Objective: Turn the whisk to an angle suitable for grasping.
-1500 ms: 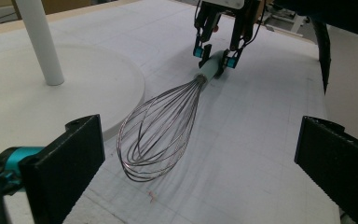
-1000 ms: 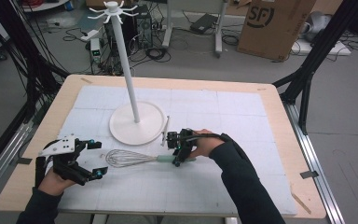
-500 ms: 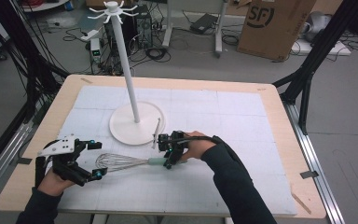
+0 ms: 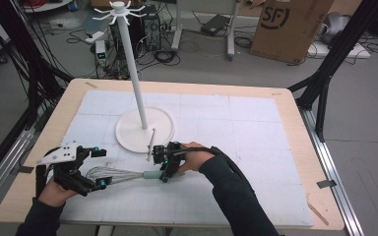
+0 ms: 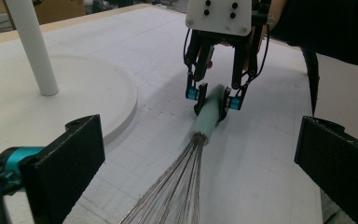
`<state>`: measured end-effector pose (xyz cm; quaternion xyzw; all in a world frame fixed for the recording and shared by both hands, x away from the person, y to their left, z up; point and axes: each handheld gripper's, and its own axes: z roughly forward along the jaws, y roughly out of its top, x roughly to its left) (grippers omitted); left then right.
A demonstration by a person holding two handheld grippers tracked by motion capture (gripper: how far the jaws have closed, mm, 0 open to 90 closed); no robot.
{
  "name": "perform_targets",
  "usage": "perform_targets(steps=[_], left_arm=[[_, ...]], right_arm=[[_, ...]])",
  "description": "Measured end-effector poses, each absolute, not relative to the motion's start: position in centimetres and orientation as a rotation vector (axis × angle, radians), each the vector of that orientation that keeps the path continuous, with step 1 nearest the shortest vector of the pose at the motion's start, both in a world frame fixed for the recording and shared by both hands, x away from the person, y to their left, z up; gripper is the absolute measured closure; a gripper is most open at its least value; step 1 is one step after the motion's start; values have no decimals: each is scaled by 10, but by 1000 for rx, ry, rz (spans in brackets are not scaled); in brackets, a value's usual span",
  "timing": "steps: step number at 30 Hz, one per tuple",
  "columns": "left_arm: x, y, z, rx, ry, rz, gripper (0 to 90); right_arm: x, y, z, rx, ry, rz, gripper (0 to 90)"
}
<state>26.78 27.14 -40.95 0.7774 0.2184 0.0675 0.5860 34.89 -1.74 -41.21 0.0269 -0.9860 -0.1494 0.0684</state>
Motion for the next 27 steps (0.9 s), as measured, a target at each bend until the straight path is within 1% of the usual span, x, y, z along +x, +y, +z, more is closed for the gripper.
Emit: perform_targets(steps=[21,27], left_arm=[[268,272,-409,1808,517,150,20],[267,272,-409,1809,517,150,20]], right_arm=[[346,-7,-415,-15,-2942,-444,666],[345,-8,-415,21,-2957,-454,652]])
